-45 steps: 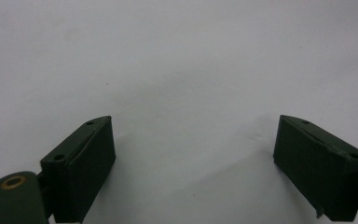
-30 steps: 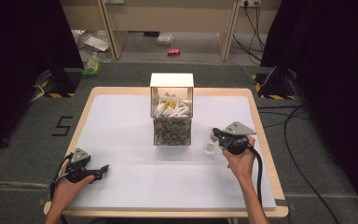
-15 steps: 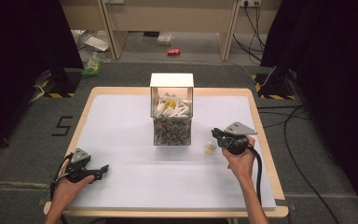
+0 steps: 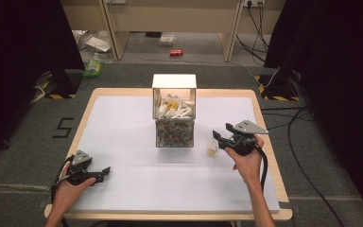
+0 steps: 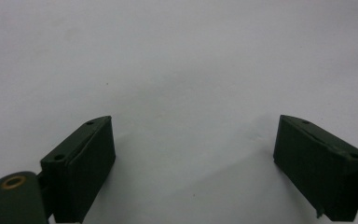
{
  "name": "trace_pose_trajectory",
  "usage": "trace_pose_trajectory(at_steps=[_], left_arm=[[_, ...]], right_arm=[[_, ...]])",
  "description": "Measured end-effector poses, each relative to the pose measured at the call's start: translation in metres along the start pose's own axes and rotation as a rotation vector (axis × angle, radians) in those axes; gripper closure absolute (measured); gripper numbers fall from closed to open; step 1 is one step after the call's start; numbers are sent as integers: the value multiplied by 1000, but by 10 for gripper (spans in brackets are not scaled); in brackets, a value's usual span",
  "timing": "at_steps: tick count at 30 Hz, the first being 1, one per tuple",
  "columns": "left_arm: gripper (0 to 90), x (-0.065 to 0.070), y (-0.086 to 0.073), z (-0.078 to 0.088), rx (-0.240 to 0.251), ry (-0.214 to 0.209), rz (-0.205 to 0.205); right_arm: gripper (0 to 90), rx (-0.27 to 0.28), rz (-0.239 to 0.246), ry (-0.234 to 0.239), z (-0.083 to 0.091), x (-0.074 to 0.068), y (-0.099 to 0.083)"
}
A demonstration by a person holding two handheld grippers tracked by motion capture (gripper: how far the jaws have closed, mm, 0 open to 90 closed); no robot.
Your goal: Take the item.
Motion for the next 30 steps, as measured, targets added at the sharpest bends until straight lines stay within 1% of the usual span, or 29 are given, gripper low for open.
trace_pose_trajectory(at_steps=[4, 9, 13, 14, 21, 24, 30], left_arm=[[119, 0, 0, 0, -3, 0, -3], [119, 0, 0, 0, -3, -1, -3], [119, 0, 0, 0, -3, 0, -3], [119, 0, 0, 0, -3, -1, -3], [119, 0, 0, 0, -3, -1, -2], [119, 0, 0, 0, -2, -1, -3], [119, 0, 0, 0, -3, -1, -3]], right_arm=[[353, -1, -8, -7, 2, 1, 0], [329, -8, -26, -3, 4, 4, -1], [312, -8, -31, -5, 6, 6, -3], [306, -7, -39, -7, 7, 7, -3], [301, -4, -50, -19, 14, 11, -6], [301, -3, -47, -25, 17, 12, -8], [301, -3, -60, -22, 22, 14, -12]])
Point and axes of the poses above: each handheld gripper's, and its own axes: z roughly backward along the jaws, y roughly out of its top, x roughly to its right, the point moved 4 cm from there along -z, roughly forward along the jaws, and after that the axes turned 11 degrees about -x, right-handed, at the moved point
